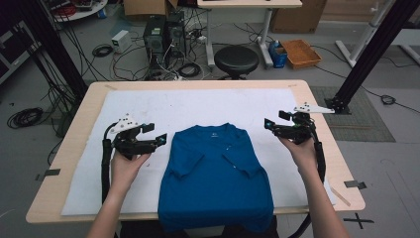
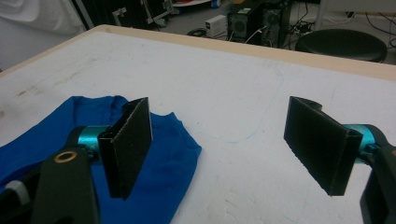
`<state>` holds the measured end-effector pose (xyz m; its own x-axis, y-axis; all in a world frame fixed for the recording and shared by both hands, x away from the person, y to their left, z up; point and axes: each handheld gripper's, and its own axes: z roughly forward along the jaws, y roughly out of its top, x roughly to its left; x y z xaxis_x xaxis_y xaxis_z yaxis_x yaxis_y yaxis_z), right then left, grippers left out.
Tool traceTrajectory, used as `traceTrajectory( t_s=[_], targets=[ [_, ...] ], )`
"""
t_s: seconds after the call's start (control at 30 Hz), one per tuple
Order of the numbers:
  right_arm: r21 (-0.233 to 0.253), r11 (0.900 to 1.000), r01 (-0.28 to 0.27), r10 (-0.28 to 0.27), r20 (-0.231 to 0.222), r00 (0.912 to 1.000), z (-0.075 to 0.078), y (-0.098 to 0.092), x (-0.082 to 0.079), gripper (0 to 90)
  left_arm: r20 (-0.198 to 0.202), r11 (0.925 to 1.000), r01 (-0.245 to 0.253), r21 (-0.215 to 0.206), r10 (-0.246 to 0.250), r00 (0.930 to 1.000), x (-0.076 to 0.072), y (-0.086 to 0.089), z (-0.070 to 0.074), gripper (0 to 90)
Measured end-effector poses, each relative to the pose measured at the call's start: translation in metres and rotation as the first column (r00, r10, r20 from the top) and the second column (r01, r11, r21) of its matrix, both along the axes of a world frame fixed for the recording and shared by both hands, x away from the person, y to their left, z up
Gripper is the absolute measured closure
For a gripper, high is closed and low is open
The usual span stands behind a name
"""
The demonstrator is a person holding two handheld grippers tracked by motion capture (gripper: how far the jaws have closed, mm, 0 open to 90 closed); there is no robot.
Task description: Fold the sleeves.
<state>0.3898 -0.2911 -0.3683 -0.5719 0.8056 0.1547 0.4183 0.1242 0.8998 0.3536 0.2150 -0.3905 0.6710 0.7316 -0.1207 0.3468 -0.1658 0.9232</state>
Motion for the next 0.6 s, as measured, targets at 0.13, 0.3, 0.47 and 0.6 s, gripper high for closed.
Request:
traceTrajectory(
  t_s=[0.13,0.3,0.47,0.6],
  targets=[
    [-0.001,1.0,0.004,-0.004,0.001,1.0,0.0004,-0.0008,-0.0003,23.3,0.006,1.0,-0.004,0.002,0.004,1.0,0.0,-0.0003,0.0007,30.2],
    [-0.001,1.0,0.006,-0.006,-0.001,1.0,0.0002,-0.0003,-0.0006,23.3,0.012,1.0,-0.009,0.0,0.009,0.9999,-0.0009,0.0006,0.002,30.2],
    [-0.002,1.0,0.002,-0.002,0.003,1.0,0.0006,-0.0001,-0.0009,23.3,0.009,1.0,-0.005,0.005,0.005,1.0,-0.0007,-0.0006,0.0019,30.2],
    [-0.002,1.0,0.002,-0.002,0.001,1.0,0.0008,-0.0001,-0.0013,23.3,0.007,1.0,-0.007,0.002,0.007,0.9999,-0.0007,-0.0017,0.0017,30.1]
  ],
)
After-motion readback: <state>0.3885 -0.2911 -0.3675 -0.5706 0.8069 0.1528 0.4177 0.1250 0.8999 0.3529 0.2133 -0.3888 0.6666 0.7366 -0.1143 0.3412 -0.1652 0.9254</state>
